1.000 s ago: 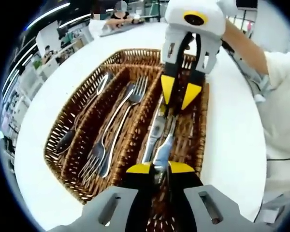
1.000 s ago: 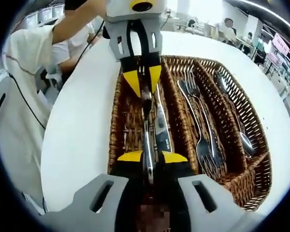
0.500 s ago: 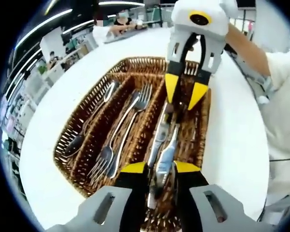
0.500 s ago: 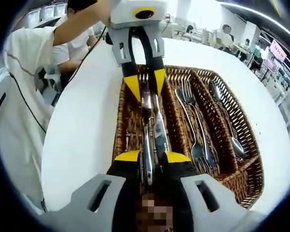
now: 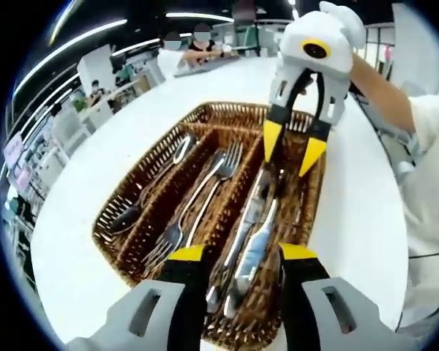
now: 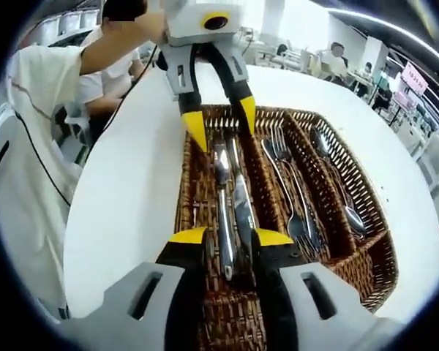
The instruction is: Arrange the knives, forks, and spoons in their matching storage slots by inserting each utensil handle-first until every utensil is classified and aligned in the correct compartment
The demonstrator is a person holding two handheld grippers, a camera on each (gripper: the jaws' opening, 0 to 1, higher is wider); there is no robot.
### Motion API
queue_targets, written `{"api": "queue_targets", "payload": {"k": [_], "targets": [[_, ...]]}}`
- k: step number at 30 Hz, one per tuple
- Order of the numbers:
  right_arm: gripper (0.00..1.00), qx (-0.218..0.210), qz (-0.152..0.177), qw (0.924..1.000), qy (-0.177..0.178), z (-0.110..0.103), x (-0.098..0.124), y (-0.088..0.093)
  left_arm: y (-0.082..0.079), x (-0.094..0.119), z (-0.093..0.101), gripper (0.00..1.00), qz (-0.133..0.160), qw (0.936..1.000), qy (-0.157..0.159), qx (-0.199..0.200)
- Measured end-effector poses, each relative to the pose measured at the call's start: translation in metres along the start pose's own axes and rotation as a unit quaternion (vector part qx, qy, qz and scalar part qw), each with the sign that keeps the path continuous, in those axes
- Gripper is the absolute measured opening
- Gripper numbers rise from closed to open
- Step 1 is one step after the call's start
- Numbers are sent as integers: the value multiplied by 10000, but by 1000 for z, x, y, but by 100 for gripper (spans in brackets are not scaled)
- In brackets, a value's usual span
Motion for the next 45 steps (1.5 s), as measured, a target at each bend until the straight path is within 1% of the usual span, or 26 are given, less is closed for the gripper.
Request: {"api": "queue_targets", "payload": {"k": [2,6,7,10,14,17,18,21,23,25,26,28,30,33,34,35,36,41,44,45], "targets": [[25,-8,39,10000,27,-1,1,0,0,2,0,44,87,9999,-116,-38],[27,-29,98,9999,83,-1,4,1,1,5,0,51,176,9997,-182,43],[28,-40,140,9998,103,-2,6,1,1,6,0,52,198,9996,-191,27],[29,-60,186,9997,144,-2,9,1,1,9,-1,53,260,9991,-348,-18],[30,-49,230,9996,175,-2,11,1,-1,13,-1,54,348,9987,-383,27],[31,-37,294,9993,225,-3,16,1,-8,22,1,55,571,9971,-507,47],[31,-40,312,9992,247,-4,17,1,-11,25,3,55,684,9962,-540,44],[32,-44,375,9989,272,-7,21,1,-13,29,7,56,770,9953,-578,91],[33,-56,417,9986,315,-9,24,3,-15,32,11,57,850,9939,-697,23],[36,-66,440,9984,342,-10,26,4,-15,33,15,59,888,9936,-693,38],[37,-133,479,9980,393,-11,28,7,-17,34,20,60,956,9925,-754,60],[38,-156,491,9977,432,-13,30,10,-17,35,24,61,986,9922,-756,72],[39,-161,509,9973,497,-14,32,13,-17,36,29,62,1078,9911,-762,141],[46,-292,601,9962,562,-16,37,17,-14,36,37,62,1086,9906,-817,163],[49,-304,625,9959,586,-17,38,19,-14,37,39,63,1164,9895,-836,192],[51,-316,649,9955,613,-17,39,20,-14,37,41,63,1174,9895,-813,206],[54,-370,699,9946,673,-18,41,22,-13,38,48,63,1216,9893,-771,250],[61,-439,813,9925,805,-20,45,27,-10,39,63,64,1301,9882,-764,252],[67,-540,864,9915,805,-23,45,29,-7,39,71,64,1318,9877,-817,216],[68,-569,910,9906,848,-26,47,32,-4,39,76,64,1344,9872,-835,209]]}}
Point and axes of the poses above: the point that each gripper's makers call its tool centre point, and the gripper's own axes: x roughly backward along the fingers, z roughly to its right, y roughly out of its underside, the point moved 3 cm from there along x, roughly backward along the fingers, and after that the axes turned 11 degrees about -z, right-handed, at the moved point
